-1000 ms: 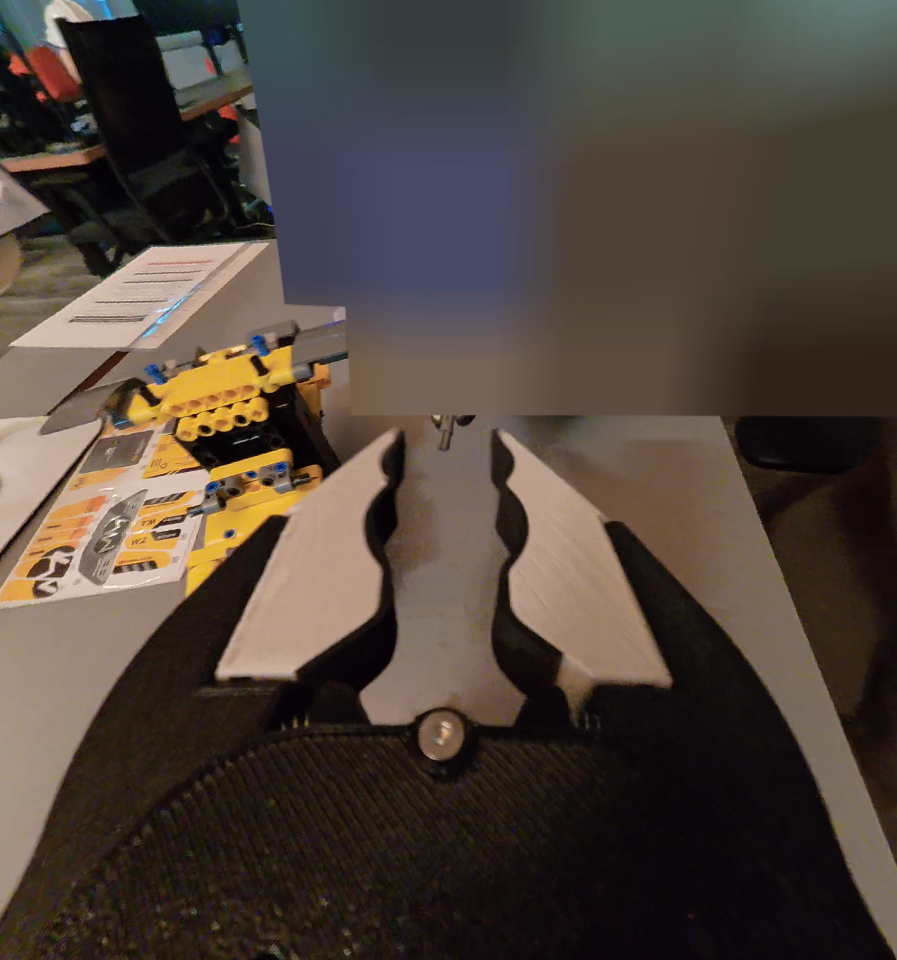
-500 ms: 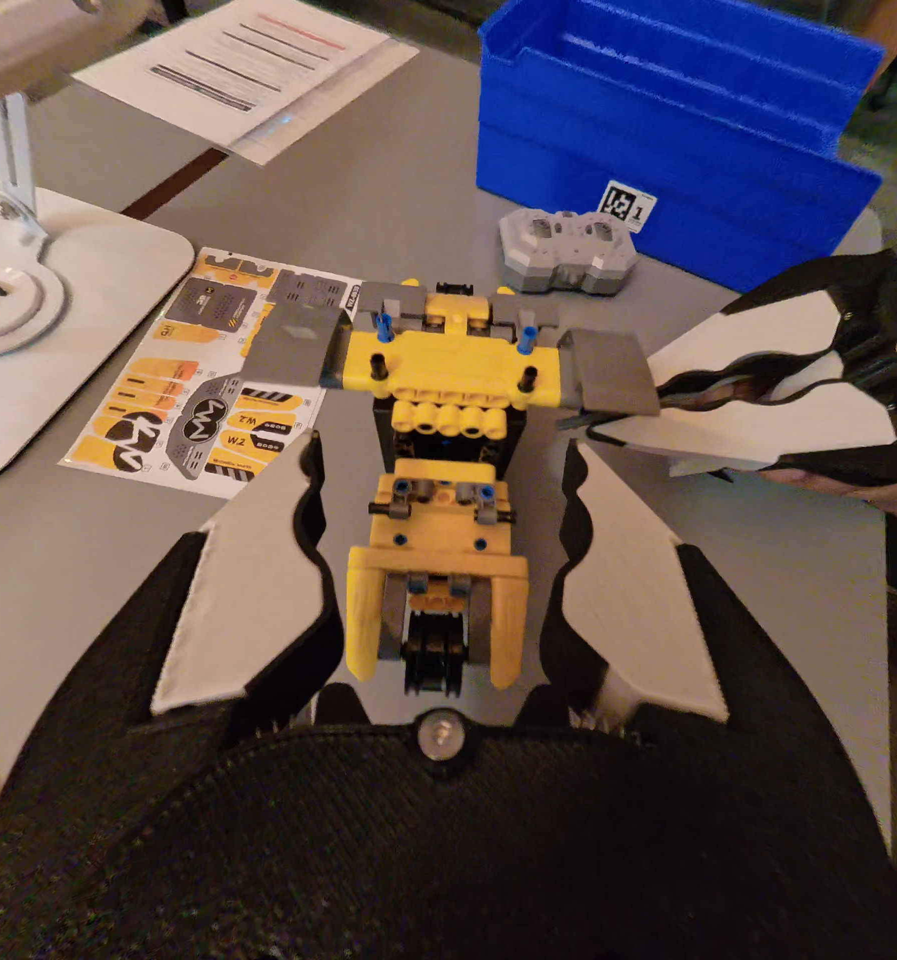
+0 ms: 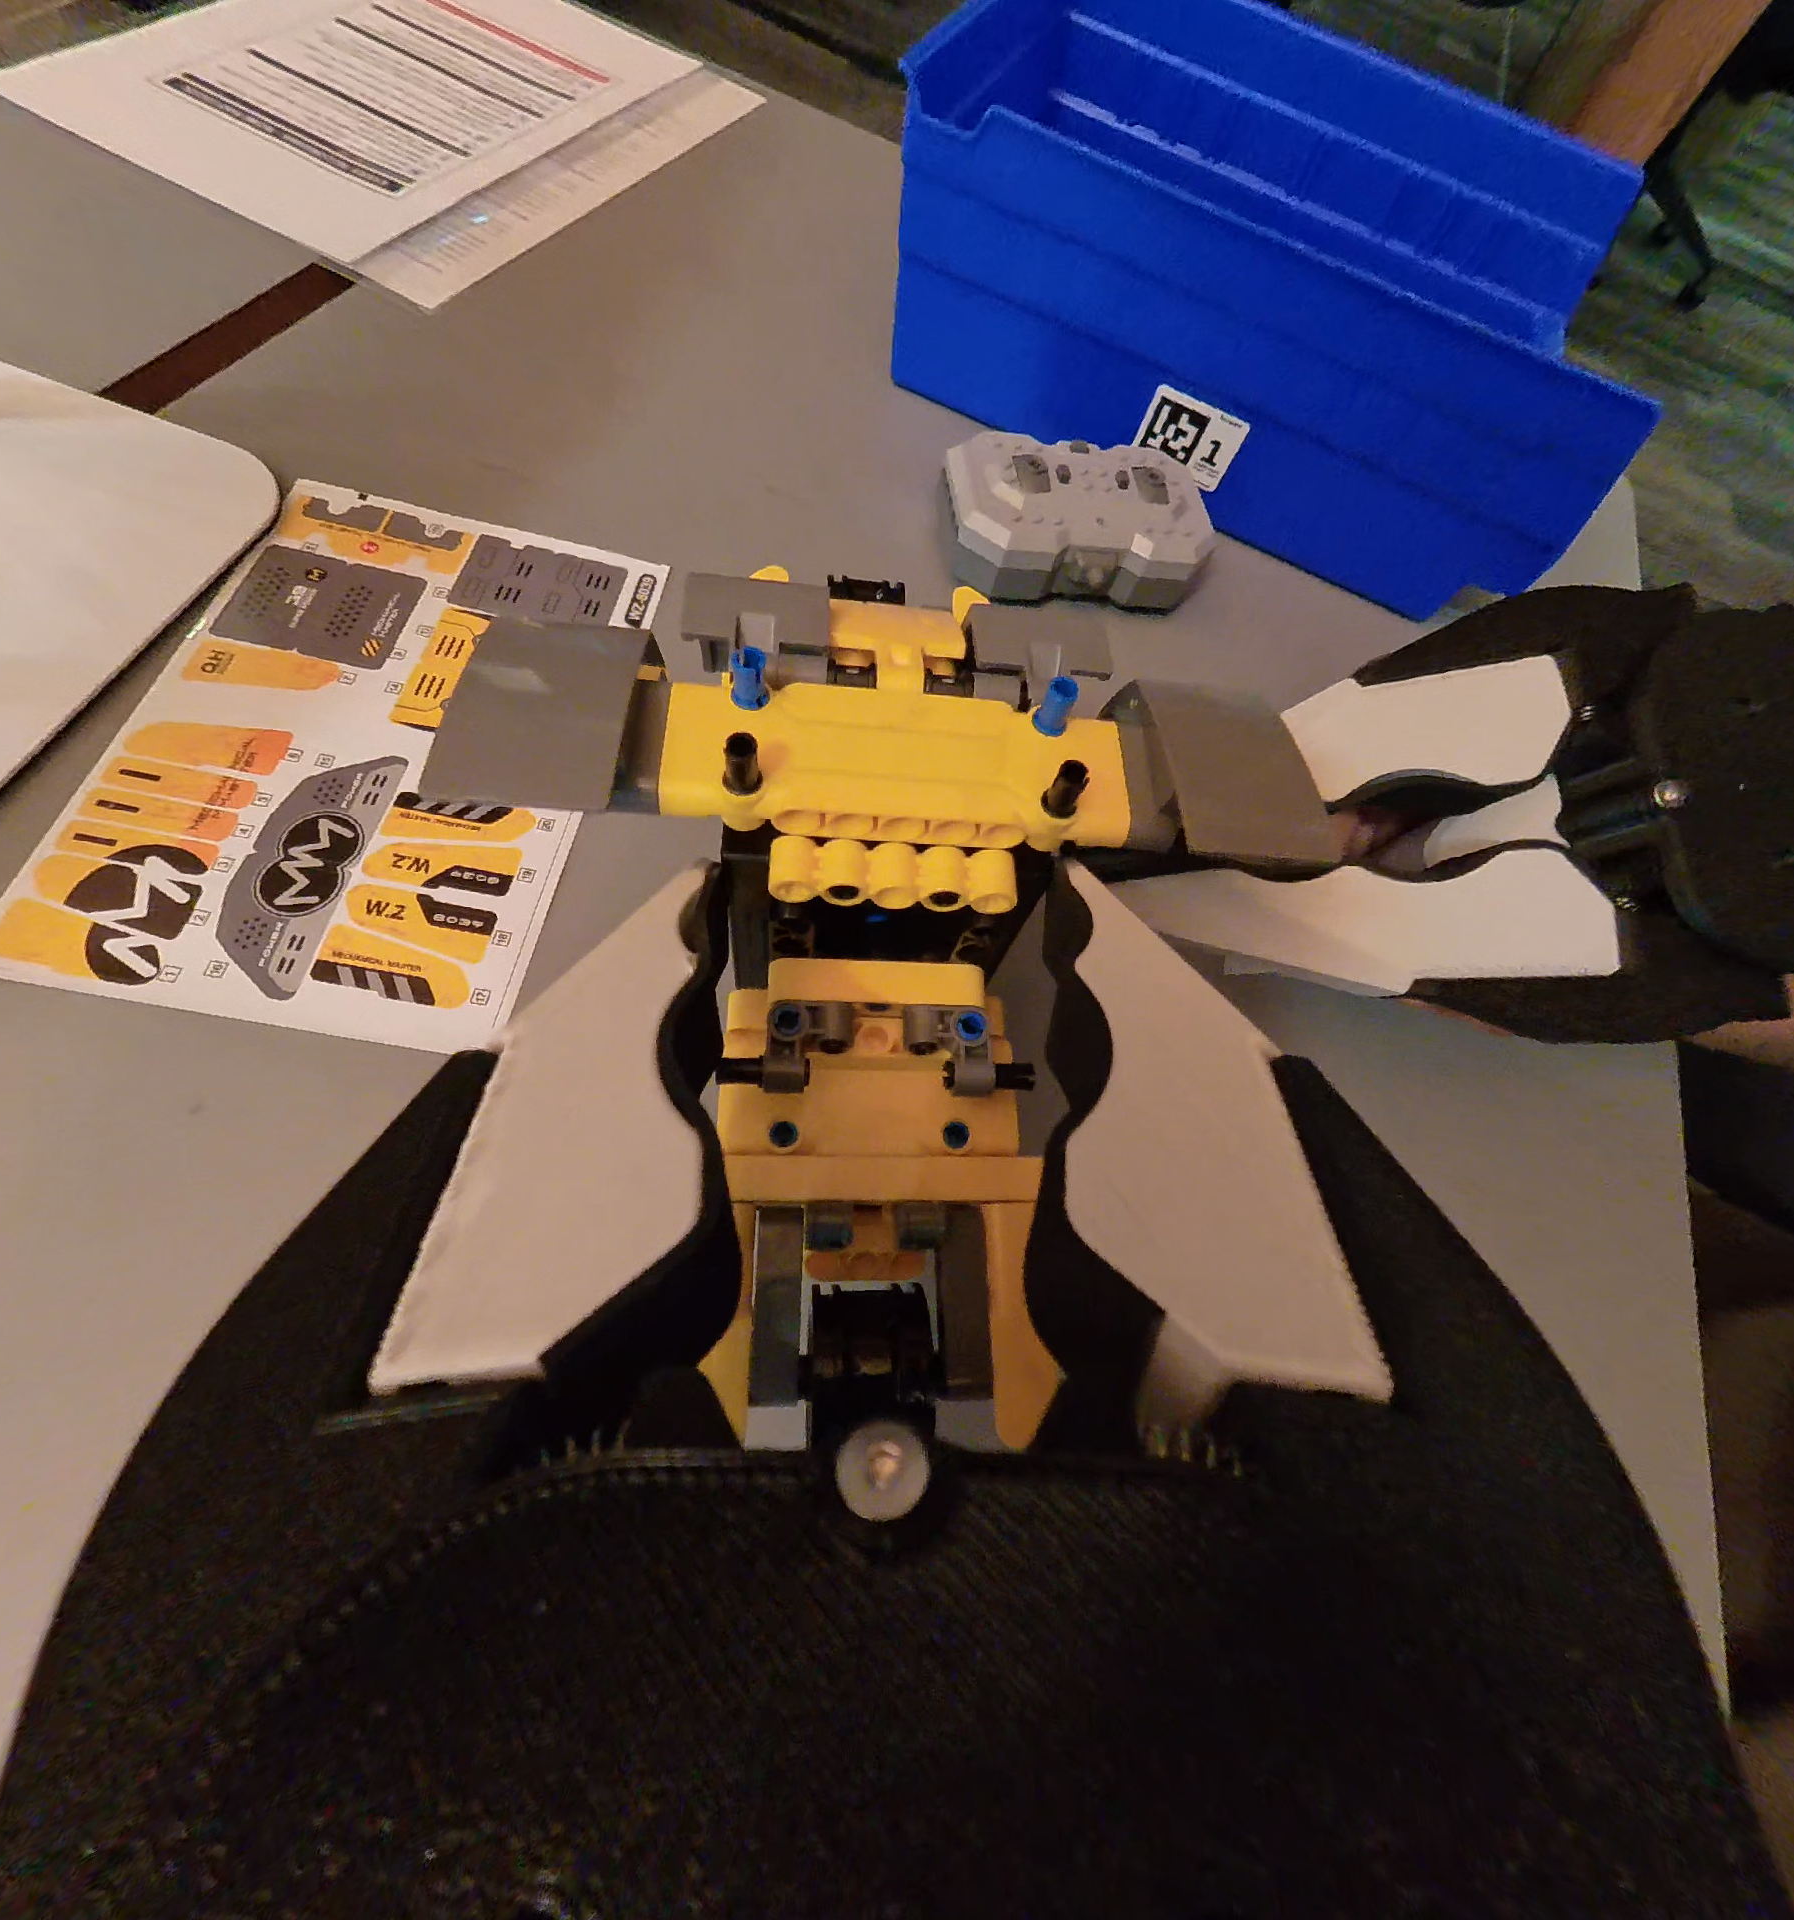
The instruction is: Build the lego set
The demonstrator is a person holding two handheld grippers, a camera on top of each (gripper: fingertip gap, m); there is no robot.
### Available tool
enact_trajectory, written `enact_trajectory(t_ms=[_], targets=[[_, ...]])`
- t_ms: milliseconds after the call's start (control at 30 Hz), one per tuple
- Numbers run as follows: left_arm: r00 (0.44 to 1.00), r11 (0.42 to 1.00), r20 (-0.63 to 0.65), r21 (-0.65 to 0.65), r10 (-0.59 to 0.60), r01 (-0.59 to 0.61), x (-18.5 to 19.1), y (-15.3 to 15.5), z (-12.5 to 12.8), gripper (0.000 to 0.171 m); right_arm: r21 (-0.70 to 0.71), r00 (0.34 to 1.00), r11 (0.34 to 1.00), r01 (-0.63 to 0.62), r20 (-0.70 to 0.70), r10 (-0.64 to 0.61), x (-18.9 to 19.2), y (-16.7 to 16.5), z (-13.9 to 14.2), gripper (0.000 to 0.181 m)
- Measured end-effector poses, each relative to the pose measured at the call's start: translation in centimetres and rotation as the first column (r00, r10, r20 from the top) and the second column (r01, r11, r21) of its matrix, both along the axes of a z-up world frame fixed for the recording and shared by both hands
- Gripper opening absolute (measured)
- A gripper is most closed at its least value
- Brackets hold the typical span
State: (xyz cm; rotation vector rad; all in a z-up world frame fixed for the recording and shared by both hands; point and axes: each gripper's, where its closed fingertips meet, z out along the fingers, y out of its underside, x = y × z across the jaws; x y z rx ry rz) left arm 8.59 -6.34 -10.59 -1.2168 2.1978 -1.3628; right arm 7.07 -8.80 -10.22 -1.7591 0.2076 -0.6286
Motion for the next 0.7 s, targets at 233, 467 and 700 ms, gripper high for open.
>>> enact_trajectory(t_ms=[233,467,700], targets=[[1.0,0.999,-0.007,-0.029,0.012,-0.012,0.15,0.14,0.01,0.058,-0.007,1.0,1.0,0.003,-0.005,-0.003,0.15,0.07,-0.16,0.003],[1.0,0.999,-0.012,-0.048,0.013,-0.014,0.13,0.13,-0.04,0.059,-0.041,0.999,0.999,-0.001,-0.037,-0.001,0.2,0.05,-0.82,0.003],[0.999,0.999,-0.033,-0.049,0.014,-0.016,0.06,0.09,-0.16,0.059,-0.045,0.999,0.999,0.011,-0.031,-0.012,0.28,-0.13,-0.75,0.003]])
